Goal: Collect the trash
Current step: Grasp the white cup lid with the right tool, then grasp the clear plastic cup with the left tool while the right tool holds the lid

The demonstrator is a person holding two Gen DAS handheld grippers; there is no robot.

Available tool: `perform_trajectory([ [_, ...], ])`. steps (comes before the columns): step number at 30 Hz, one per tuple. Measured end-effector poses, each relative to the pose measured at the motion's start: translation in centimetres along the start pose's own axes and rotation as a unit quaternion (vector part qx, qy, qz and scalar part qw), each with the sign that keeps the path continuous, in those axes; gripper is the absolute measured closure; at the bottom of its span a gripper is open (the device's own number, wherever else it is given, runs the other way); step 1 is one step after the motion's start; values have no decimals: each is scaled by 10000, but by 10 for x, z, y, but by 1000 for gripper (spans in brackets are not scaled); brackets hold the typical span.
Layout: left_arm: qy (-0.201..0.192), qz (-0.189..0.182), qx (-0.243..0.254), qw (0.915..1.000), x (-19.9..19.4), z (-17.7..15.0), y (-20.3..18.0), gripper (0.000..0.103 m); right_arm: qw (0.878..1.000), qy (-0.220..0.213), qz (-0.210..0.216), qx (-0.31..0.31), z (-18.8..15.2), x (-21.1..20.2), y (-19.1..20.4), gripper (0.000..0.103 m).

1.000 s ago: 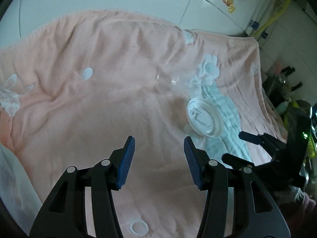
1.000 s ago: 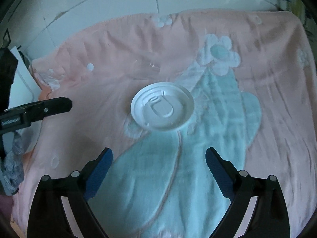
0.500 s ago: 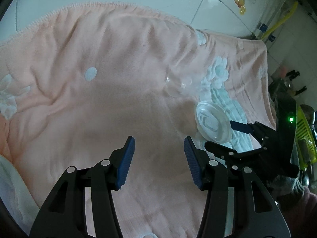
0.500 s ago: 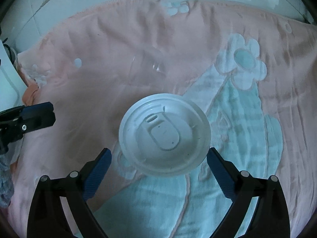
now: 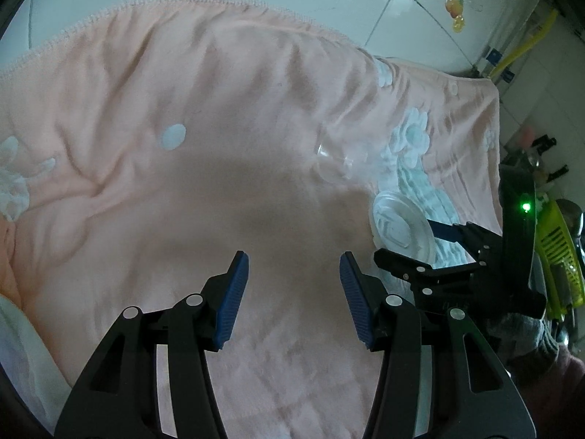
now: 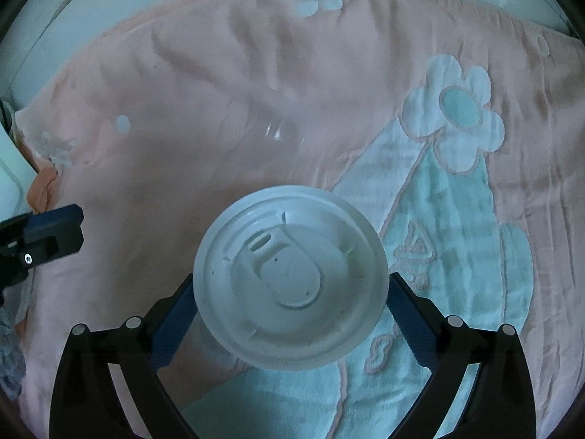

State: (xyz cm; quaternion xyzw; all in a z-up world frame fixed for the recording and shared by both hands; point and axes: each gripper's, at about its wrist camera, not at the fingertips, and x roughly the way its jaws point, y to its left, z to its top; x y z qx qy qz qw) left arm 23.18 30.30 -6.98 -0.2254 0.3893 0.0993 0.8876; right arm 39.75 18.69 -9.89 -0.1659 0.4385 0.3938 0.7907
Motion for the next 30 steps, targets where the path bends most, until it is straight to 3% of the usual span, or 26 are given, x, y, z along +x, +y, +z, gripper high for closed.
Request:
perform_trajectory([
  [8,-71,-90,140,9998,6,11,-9,51,9998,-147,-129,-32,-7,-13,-3,12],
  [19,-172,-230,961,9950,37,43,-56,51,9996,-221,-159,-28,-36,-41,-12,13],
  [30,-120,-125,1477,9889,82,66,-74,51,9993,-276,-233,-5,-61,-71,-27,13],
])
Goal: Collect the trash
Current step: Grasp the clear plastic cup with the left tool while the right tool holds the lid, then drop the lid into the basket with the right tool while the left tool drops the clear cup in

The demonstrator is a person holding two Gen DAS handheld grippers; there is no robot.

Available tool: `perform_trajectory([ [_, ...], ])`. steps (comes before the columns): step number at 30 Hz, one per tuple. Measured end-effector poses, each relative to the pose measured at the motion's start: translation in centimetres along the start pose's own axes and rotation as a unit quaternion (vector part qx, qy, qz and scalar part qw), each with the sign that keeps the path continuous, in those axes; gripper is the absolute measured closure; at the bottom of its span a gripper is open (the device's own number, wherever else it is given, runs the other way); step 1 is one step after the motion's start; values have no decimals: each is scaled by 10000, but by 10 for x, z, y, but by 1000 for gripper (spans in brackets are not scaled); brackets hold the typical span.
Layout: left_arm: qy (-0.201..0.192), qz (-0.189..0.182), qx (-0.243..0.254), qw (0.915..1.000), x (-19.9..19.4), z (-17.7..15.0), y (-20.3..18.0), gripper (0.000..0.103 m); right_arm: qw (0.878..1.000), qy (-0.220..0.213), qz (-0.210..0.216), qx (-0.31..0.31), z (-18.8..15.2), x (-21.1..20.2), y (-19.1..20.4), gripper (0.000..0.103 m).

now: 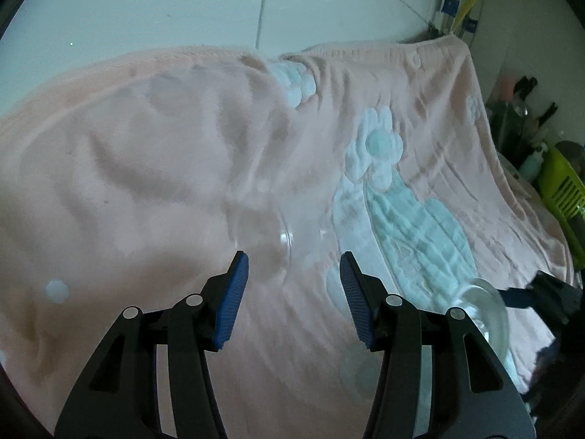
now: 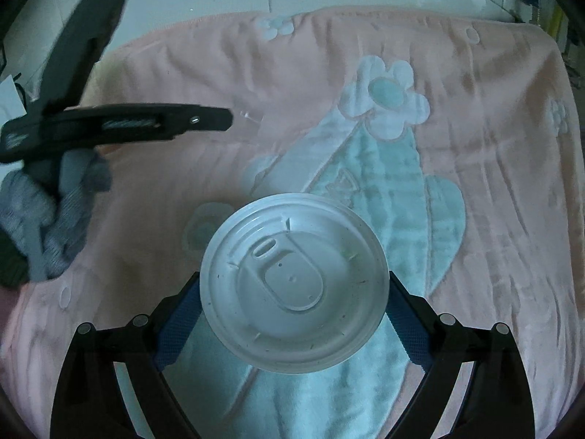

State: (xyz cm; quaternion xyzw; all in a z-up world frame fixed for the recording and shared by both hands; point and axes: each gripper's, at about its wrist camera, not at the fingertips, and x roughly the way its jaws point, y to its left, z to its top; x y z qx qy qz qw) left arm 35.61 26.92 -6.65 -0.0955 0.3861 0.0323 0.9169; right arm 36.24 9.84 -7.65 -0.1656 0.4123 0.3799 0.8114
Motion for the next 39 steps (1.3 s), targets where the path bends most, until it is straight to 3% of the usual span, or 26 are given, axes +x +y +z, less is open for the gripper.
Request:
perform_trajectory([
  [4,24,-24,114,9999,9,1,-2,58,10000,-14,-4,5,-9,-8,-3,13],
  [8,-44,-75,184,9998,10,1,-7,86,10000,-21,-23,29,-10,-13,-7,13],
  [12,-165,-159,144,9996,3,-3,-10,102,9999,-59,-28,107,-18,-21,-6,13],
  [21,-357,-337,169,9987,-47,-27,-32,103,9993,-244,-51,271,-41,-52,-2,13],
  [28,-501,-688,387,9956,-102,-57,-76,103,9977,-423,-216,485,-79,-98,-1,13],
  [39,-713,-1412,963,9827,-163,-104,-172,103,9874,-669,-833,1170,-188,-196,-30,13],
])
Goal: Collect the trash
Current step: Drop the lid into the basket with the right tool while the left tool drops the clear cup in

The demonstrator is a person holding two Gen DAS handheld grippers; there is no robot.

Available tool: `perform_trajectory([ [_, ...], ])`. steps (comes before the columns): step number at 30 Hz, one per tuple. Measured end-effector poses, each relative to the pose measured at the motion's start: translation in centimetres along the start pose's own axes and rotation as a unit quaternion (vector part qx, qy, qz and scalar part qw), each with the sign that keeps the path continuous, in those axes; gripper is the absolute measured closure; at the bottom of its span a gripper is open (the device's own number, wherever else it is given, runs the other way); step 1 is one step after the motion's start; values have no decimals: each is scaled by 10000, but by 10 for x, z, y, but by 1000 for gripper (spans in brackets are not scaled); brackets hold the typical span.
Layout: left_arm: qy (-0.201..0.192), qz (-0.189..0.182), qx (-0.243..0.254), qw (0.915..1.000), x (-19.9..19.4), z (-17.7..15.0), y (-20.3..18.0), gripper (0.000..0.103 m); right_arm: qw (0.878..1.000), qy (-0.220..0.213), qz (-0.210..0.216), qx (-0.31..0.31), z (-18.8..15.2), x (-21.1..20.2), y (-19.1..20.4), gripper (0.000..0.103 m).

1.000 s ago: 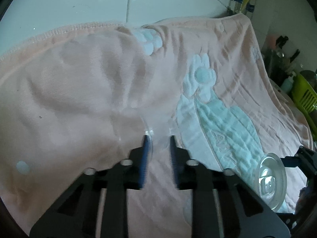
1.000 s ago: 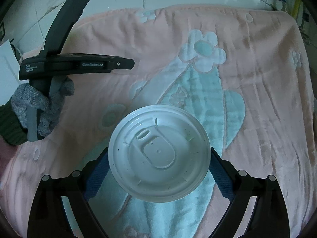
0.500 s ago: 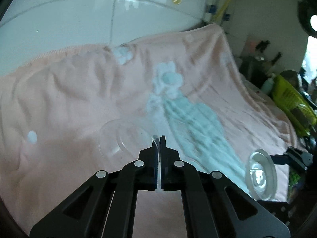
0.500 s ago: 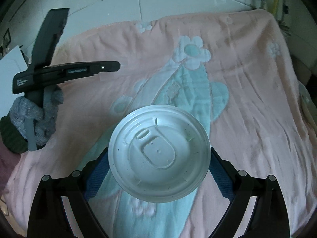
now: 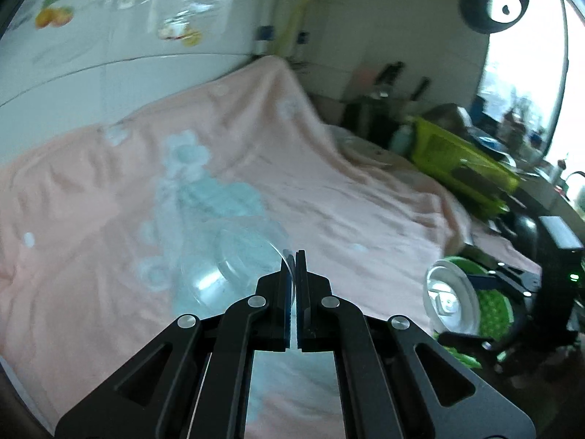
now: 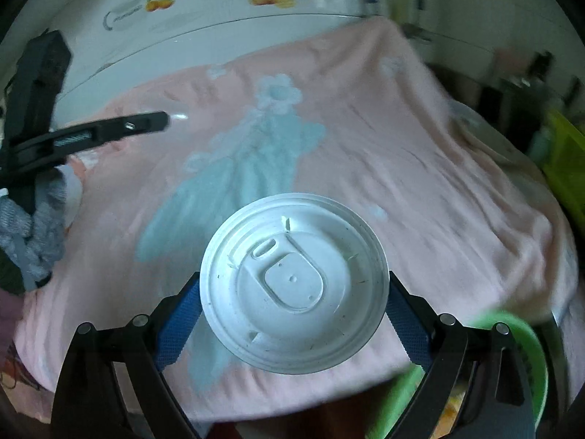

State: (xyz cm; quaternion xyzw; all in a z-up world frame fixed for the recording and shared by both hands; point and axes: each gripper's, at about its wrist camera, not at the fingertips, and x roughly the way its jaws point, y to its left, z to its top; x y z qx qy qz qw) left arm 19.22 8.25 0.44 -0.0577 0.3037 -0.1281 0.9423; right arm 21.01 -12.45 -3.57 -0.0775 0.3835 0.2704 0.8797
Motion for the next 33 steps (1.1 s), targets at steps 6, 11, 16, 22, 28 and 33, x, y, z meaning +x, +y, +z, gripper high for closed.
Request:
perform_trajectory([
  [6,-7,-591,262,9979,2,-9,-65,103,9958,54,-619,671,-59,-40,-62,12],
  [11,149,-1031,445,9936,19,-18,-116,103,9874,144,-1019,1199,-100,-63,-108,12],
  [16,312,-1323,609,9888,36,-26,-157,103,9785,196,-1246,1634,-132,-76,-139,12],
  [22,534,-1574,781,9830,58,-34,-197,103,9711,223,-1246,2023,-159,-84,-157,11],
  [28,788,-1741,930,9771,82,-42,-229,103,9667,86,-1214,2250,-174,-97,-165,10],
  [33,992,-1845,958,9731,100,-48,-247,102,9641,-9,-1199,2370,-181,-108,-170,10],
])
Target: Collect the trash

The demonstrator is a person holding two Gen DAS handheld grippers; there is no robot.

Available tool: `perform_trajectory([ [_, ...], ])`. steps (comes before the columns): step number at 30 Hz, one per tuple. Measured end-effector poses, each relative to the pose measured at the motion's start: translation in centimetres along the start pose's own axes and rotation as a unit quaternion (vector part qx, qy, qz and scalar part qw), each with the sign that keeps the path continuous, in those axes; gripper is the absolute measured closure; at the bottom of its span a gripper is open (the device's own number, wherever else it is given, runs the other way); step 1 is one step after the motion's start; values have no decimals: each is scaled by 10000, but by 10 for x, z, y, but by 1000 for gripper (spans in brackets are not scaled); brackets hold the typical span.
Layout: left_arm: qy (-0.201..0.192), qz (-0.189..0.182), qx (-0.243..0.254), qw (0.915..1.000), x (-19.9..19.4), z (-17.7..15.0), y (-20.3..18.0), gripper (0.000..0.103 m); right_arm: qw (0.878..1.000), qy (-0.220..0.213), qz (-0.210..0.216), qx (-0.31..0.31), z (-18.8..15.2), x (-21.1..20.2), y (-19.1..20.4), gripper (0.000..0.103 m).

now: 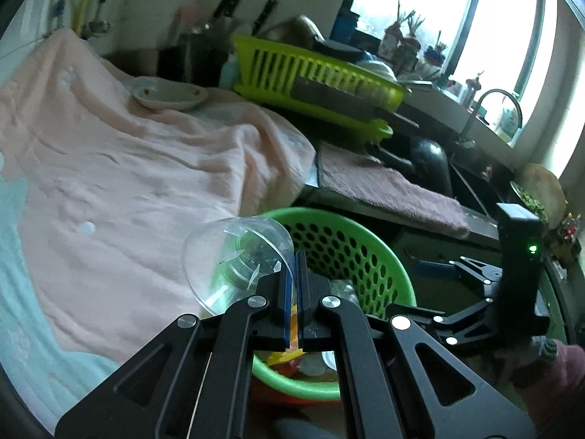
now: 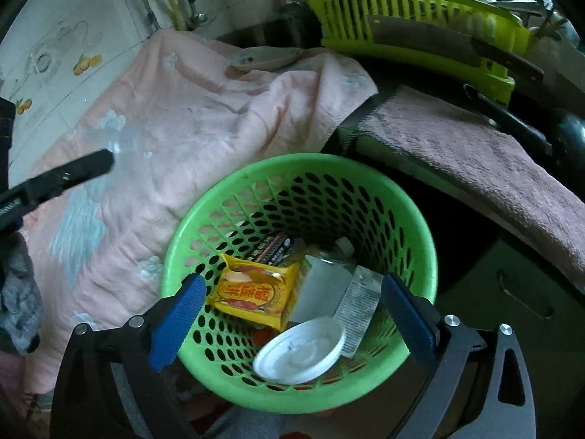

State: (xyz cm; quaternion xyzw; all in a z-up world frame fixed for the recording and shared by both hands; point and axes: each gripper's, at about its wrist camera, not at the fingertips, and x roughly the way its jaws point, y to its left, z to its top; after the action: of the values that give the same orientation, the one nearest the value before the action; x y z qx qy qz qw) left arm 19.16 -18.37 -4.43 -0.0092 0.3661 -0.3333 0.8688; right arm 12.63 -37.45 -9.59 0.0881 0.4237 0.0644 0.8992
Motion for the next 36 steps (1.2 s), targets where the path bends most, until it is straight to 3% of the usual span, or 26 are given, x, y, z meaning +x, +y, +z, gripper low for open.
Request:
perform_trajectory([
  [11,335,-112,138,9993,31,-9,-23,98,9998,-169,42,133,-11,-16,-10,10],
  [13,362,-112,137,9992,33,-9,-25,91,9998,-182,12,117,-13,-17,-9,10],
  [17,325,-89,141,9993,32,-10,-27,61,9997,-208,28,110,-16,-20,-7,10],
  [21,262,-54,215,9994,27,-12,-31,43,9997,-220,65,115,-20,-20,-4,10],
  [27,34,88,252,9996,9,-12,-31,24,9996,-242,66,93,-21,-22,3,10],
  [36,-282,656,103,9974,-31,-16,-12,9,9992,-398,2,-93,-18,-33,32,9],
])
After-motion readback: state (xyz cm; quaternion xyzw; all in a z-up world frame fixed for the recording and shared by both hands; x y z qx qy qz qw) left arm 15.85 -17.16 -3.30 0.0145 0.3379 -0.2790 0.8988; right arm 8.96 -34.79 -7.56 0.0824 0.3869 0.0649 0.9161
